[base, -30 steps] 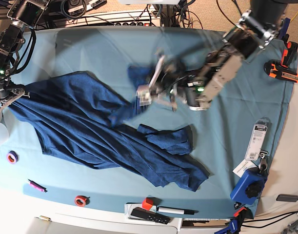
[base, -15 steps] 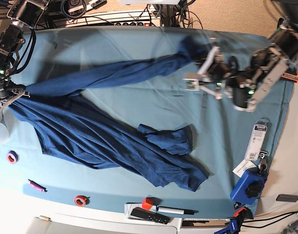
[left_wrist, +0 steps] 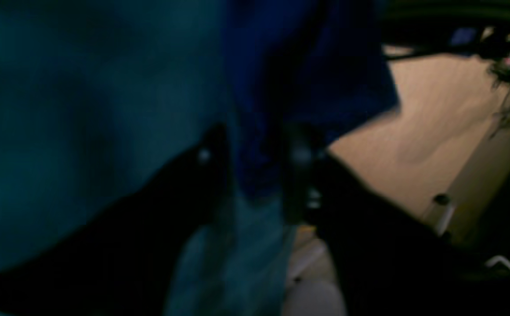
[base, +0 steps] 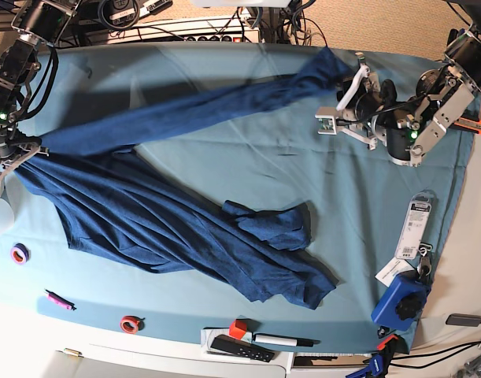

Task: Layout the t-shirt on the table in an organized manner, then fold the t-shirt properly
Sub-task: 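Grasp the bunched sleeve with the left gripper and stretch it outward, then release the sleeve and lower the left gripper onto the shirt hem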

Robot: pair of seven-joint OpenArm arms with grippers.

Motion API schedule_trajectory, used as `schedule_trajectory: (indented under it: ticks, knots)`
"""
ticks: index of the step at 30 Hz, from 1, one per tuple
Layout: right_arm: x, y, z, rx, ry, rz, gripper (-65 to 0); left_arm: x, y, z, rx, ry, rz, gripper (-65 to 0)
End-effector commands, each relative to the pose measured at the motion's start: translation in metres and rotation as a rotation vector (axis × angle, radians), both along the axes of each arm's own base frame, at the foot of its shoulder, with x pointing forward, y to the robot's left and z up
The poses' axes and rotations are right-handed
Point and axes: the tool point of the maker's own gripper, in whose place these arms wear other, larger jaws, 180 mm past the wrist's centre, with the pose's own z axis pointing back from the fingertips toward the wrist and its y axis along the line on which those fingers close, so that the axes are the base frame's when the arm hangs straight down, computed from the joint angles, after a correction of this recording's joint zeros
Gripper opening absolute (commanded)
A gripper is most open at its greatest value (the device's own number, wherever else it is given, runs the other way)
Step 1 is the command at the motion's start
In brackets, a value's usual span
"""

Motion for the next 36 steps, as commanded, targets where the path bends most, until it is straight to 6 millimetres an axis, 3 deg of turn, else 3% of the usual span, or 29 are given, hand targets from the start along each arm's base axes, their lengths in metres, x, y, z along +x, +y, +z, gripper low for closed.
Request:
schedule_trajectory:
  ticks: [1,5,8,15,22,28,36]
  knots:
    - [0.005,-0.007,0.019,-0.042,-0.041,-0.002,-65.0,0.014,0.008,0.003,0.031,-0.054,0.016,-39.4]
    - [0.005,-0.007,0.019,-0.042,-0.041,-0.002,-65.0,0.031,0.013,0.004,0.058,-0.145,0.011,-39.4]
    - [0.005,-0.007,0.019,-0.042,-0.041,-0.002,-65.0,0.060,0.013,0.013,0.058,-0.258,0.030,-39.5]
    - [0.005,-0.007,0.019,-0.042,-0.041,-0.002,-65.0,0.157,0.014,0.073,0.060,-0.628,0.128,-39.7]
    - [0.005,-0.007,0.019,-0.042,-0.041,-0.002,-65.0,0.202,-0.007,0.122,-0.043,-0.796,0.150,-42.1]
    - [0.005,-0.008,0.018,-0.040,-0.037,-0.004,-65.0,0.245,-0.041,0.123,-0.140,-0.816,0.228,-42.2]
    - [0.005,-0.007,0.018,-0.040,-0.038,-0.003,-65.0,0.323,-0.084,0.112,-0.191,-0.713,0.394,-42.2]
